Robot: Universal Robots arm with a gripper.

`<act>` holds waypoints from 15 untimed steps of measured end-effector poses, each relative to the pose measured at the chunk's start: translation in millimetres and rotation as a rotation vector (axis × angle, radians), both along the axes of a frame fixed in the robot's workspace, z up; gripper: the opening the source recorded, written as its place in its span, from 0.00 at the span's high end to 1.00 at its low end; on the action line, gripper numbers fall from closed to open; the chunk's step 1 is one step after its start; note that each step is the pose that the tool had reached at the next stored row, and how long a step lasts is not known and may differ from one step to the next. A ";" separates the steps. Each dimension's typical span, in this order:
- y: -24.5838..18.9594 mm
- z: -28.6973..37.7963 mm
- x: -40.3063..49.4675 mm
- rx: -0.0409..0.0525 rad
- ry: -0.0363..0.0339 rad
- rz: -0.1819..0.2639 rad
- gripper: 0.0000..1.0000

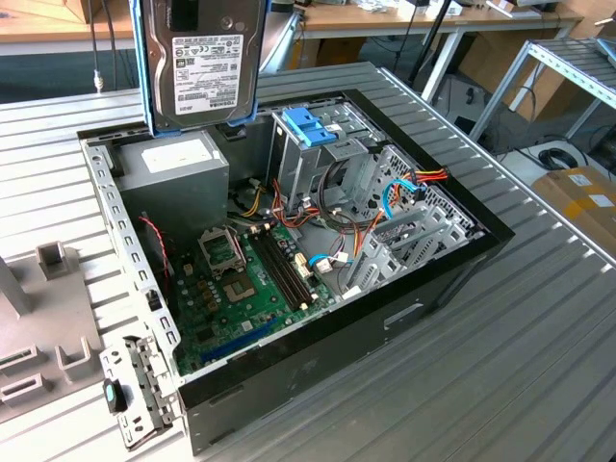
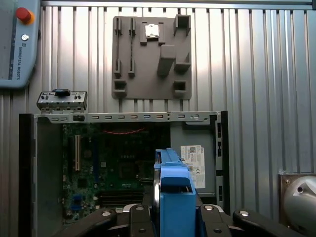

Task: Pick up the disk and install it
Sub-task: 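Pick up the disk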

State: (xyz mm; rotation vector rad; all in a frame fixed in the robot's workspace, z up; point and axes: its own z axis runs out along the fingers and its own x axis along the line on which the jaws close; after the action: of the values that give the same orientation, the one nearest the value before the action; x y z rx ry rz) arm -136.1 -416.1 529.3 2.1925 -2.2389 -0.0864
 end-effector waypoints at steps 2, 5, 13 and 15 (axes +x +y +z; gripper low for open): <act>-0.8 -0.1 0.0 0.0000 0.0000 0.000 0.63; -2.8 -0.2 0.0 0.0000 0.0000 0.000 0.63; -8.4 -0.4 0.0 0.0000 0.0001 0.000 0.63; -10.0 -0.5 0.0 0.0000 0.0000 0.000 0.63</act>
State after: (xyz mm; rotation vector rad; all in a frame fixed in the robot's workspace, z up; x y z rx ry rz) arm -136.1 -426.0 528.8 2.1926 -2.2389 -0.0863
